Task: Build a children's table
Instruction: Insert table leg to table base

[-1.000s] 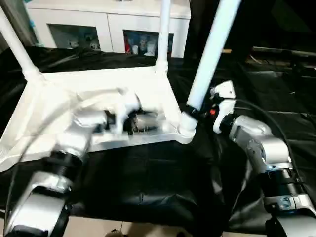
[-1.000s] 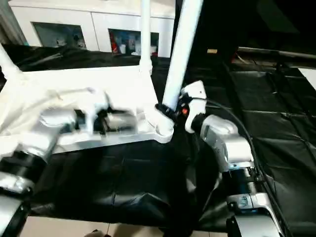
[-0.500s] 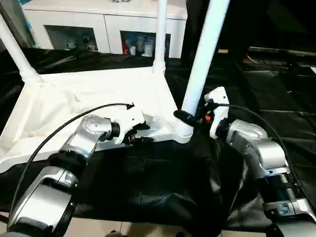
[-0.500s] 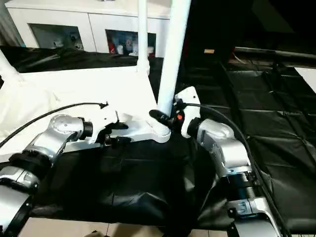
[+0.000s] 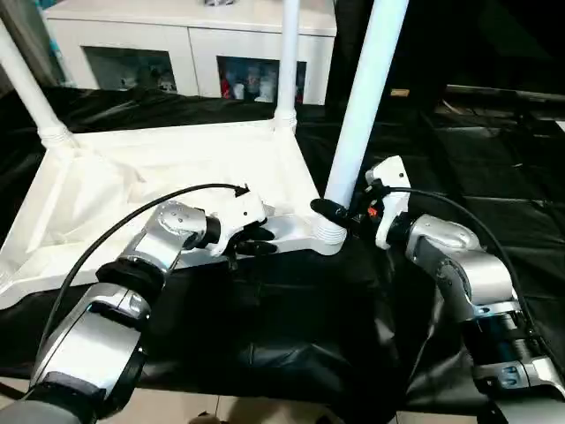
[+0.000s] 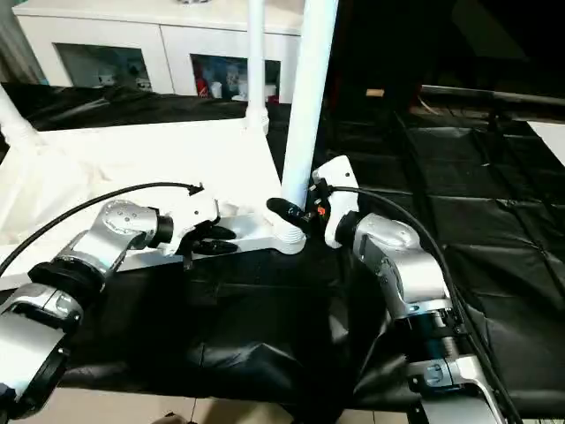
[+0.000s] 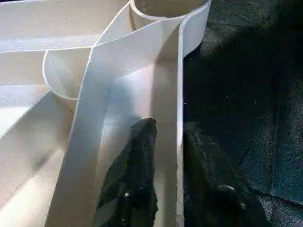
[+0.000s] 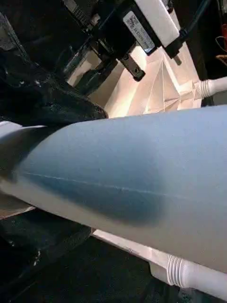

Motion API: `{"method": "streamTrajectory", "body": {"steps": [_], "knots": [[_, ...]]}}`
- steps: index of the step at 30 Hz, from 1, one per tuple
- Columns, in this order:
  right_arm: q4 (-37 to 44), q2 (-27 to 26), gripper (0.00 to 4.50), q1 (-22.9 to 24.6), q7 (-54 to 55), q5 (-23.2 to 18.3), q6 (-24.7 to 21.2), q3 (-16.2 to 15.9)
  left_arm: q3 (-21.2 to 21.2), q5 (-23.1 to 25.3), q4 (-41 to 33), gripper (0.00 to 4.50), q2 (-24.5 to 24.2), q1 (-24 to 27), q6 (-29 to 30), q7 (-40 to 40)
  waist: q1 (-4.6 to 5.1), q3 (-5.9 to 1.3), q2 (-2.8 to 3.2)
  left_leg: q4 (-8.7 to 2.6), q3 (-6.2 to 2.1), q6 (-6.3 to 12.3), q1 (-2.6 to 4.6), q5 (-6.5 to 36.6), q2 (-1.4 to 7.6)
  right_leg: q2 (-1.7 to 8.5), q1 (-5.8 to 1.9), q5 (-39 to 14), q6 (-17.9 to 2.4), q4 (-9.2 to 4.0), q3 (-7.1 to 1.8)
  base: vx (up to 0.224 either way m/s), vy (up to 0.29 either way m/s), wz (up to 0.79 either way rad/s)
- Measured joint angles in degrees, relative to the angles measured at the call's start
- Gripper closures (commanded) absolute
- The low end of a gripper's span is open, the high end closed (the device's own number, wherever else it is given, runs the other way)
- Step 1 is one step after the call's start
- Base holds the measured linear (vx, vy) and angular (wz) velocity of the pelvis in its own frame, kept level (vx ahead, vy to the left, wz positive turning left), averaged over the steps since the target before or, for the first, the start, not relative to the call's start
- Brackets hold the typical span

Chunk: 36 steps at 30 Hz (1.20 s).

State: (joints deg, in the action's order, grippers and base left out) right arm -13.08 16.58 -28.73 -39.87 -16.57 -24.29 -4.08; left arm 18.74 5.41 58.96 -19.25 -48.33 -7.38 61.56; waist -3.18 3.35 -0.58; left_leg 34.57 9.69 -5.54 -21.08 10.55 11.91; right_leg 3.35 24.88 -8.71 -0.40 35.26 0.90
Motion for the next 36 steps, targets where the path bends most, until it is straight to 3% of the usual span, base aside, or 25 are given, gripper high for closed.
{"method": "streamTrajectory", "body": {"steps": [9, 16, 22, 31, 36], "knots": [[0.85, 1.61, 2.63, 0.3, -2.03, -0.06, -0.05, 0.0, 0.23, 0.54, 1.83, 4.44, 0.03, -1.12, -0.28, 4.29, 0.03, -0.02, 0.05, -0.01, 0.0, 0.01, 0.01, 0.01, 0.0, 0.0, -0.02, 0.0, 0.0, -0.03, 0.0, 0.0, 0.0, 0.0], [5.79, 6.33, 2.63, 2.7, -10.14, -3.58, -2.83, -0.52, 0.33, -0.76, -1.43, 4.5, -1.74, 0.72, -0.03, 15.05, -0.45, 0.04, 0.16, -0.04, 0.01, 0.02, -0.02, 0.02, 0.01, 0.01, -0.02, 0.0, -0.01, -0.11, 0.0, 0.0, 0.0, 0.0], [10.22, 10.74, 2.63, 4.17, -16.3, -5.63, -5.38, -0.98, 1.13, -0.51, -2.33, 4.5, -1.93, 1.09, -0.74, 15.57, -0.63, 0.03, 0.18, 0.12, 0.0, 0.04, 0.07, 0.0, 0.02, 0.02, -0.27, 0.01, -0.01, -0.1, 0.0, 0.0, 0.0, 0.0], [10.09, 10.61, 2.63, 4.91, -17.65, -5.53, -6.59, -3.53, 0.71, -0.11, -6.66, 4.5, -2.86, 3.5, -1.32, 15.07, -0.5, 0.05, 0.0, 0.12, 0.0, 0.06, -0.01, -0.02, 0.03, 0.05, -0.25, 0.01, 0.01, -0.12, 0.02, 0.0, 0.0, 0.0], [5.23, 6.49, 2.63, 3.82, -15.51, -5.51, -4.11, -3.0, 0.7, -0.53, -9.25, 4.5, -3.34, 4.46, -0.24, 15.88, -0.56, 0.06, -0.04, 0.12, 0.0, 0.06, -0.18, -0.02, 0.03, 0.05, -0.05, 0.01, 0.01, -0.12, 0.02, 0.0, 0.0, 0.0]]}}
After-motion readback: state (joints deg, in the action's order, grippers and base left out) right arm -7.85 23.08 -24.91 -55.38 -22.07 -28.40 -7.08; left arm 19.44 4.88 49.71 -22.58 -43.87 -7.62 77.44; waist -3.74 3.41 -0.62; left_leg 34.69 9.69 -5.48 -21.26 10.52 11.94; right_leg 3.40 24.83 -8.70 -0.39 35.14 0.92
